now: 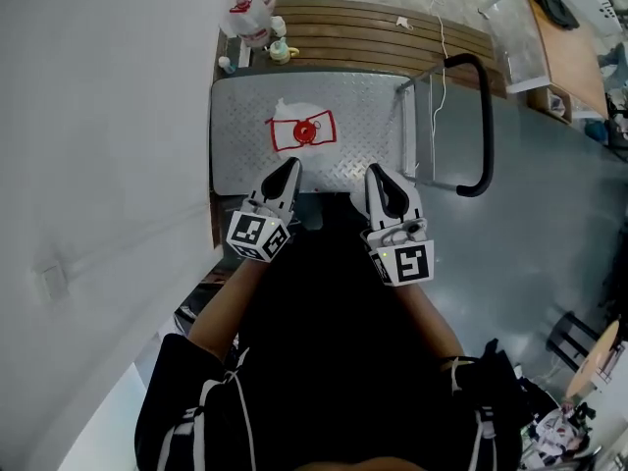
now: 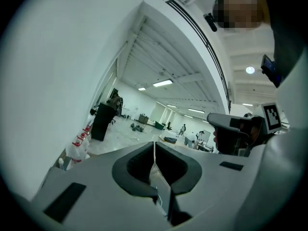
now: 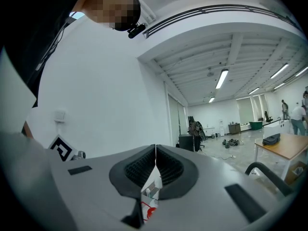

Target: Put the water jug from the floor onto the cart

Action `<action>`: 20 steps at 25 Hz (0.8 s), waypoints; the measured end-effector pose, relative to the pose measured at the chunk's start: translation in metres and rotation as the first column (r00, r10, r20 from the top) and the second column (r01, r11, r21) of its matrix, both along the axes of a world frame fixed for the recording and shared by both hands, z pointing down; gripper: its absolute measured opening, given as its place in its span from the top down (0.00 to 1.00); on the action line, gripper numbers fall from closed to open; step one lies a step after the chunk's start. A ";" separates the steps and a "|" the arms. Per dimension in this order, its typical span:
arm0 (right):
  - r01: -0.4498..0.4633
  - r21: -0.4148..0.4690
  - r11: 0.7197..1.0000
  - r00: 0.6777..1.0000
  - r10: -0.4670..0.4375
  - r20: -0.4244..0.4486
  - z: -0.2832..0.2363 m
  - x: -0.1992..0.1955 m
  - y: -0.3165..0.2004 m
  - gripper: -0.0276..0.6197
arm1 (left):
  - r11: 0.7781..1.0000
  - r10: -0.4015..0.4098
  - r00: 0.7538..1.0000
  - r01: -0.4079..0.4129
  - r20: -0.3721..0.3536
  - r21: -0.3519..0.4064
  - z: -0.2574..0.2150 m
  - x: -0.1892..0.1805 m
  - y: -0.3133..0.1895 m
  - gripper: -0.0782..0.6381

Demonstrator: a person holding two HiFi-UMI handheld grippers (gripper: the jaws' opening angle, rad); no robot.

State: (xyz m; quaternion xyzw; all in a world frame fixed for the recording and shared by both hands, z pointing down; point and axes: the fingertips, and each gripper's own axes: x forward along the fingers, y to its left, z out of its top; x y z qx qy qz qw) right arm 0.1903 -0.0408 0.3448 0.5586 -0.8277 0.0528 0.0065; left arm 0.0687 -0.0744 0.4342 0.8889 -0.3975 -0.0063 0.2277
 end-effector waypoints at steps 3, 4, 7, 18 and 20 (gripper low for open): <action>0.008 -0.003 1.000 1.000 -0.008 0.013 -0.002 -0.020 0.005 0.93 | 0.998 -0.026 0.999 0.023 0.041 0.064 -0.024 -0.011 0.008 0.85; 0.016 -0.001 1.000 1.000 -0.016 0.018 -0.003 -0.029 0.007 0.93 | 0.996 -0.039 0.998 0.035 0.052 0.082 -0.031 -0.015 0.009 0.85; 0.033 0.013 0.999 0.999 -0.033 0.016 -0.006 -0.059 0.016 0.93 | 0.988 -0.075 0.996 0.067 0.054 0.139 -0.051 -0.025 0.014 0.85; 0.075 0.055 0.996 0.994 -0.070 -0.082 -0.009 -0.109 0.045 0.93 | 0.981 -0.017 0.999 0.009 0.039 0.191 -0.064 -0.039 0.051 0.85; 0.081 0.046 0.996 0.993 -0.077 -0.088 -0.007 -0.113 0.050 0.93 | 0.983 -0.012 0.999 0.005 0.033 0.184 -0.064 -0.041 0.055 0.85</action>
